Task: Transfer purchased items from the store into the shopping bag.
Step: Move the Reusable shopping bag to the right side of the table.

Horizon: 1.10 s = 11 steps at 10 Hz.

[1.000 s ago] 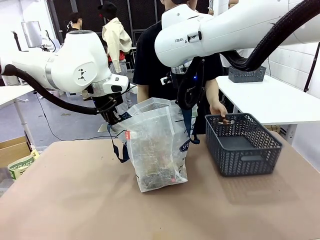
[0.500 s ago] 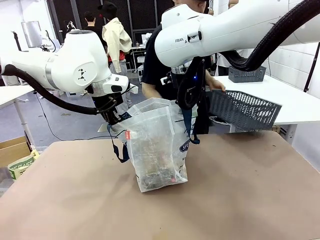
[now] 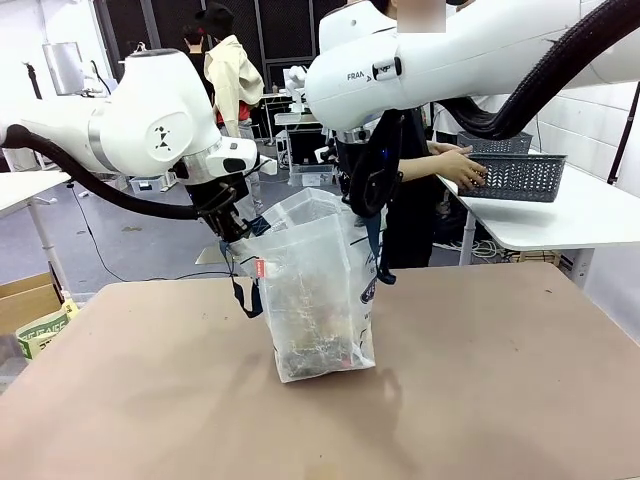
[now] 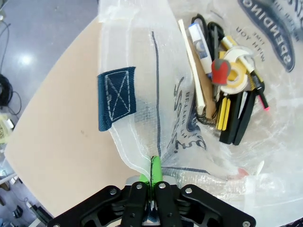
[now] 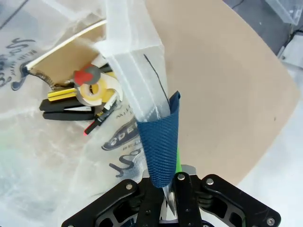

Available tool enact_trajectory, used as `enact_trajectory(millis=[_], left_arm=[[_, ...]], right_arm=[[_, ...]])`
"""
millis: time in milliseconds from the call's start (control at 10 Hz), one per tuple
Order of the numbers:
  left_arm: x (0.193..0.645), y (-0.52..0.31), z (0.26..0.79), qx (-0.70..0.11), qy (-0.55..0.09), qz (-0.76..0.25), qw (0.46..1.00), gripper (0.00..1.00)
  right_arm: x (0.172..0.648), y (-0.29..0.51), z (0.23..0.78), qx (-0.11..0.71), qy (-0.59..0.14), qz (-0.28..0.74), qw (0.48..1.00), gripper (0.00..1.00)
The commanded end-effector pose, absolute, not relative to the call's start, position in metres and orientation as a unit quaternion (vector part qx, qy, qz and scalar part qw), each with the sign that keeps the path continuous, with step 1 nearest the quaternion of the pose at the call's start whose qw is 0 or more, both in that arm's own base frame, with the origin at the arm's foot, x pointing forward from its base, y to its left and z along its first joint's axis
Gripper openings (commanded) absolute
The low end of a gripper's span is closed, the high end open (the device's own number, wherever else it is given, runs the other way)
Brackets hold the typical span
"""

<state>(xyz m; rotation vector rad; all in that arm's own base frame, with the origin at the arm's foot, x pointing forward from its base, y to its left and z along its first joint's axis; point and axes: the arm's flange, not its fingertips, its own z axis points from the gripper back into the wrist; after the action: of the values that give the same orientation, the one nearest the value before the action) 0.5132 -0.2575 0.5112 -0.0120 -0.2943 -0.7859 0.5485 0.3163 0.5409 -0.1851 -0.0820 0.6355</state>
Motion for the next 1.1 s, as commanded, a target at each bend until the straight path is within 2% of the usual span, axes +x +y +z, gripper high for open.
enact_trajectory(millis=[0, 500, 700, 800, 1000], left_arm=[[0.509, -0.264, 0.523, -0.020, -0.172, -0.392, 0.903, 0.00], [0.524, -0.278, 0.538, -0.052, -0.198, -0.379, 0.903, 0.00], [0.529, -0.280, 0.542, -0.098, -0.193, -0.373, 0.902, 0.00], [0.520, -0.279, 0.537, -0.044, -0.187, -0.375, 0.907, 0.00], [0.520, -0.279, 0.537, -0.044, -0.187, -0.375, 0.907, 0.00]], right_arm=[[0.532, 0.318, 0.546, -0.061, -0.075, 0.287, 0.953, 0.00], [0.530, 0.337, 0.561, 0.025, -0.071, 0.205, 0.976, 0.00], [0.534, 0.333, 0.560, 0.049, -0.071, 0.188, 0.978, 0.00], [0.533, 0.328, 0.560, 0.057, -0.068, 0.183, 0.979, 0.00], [0.536, 0.338, 0.561, 0.027, -0.058, 0.204, 0.977, 0.00]])
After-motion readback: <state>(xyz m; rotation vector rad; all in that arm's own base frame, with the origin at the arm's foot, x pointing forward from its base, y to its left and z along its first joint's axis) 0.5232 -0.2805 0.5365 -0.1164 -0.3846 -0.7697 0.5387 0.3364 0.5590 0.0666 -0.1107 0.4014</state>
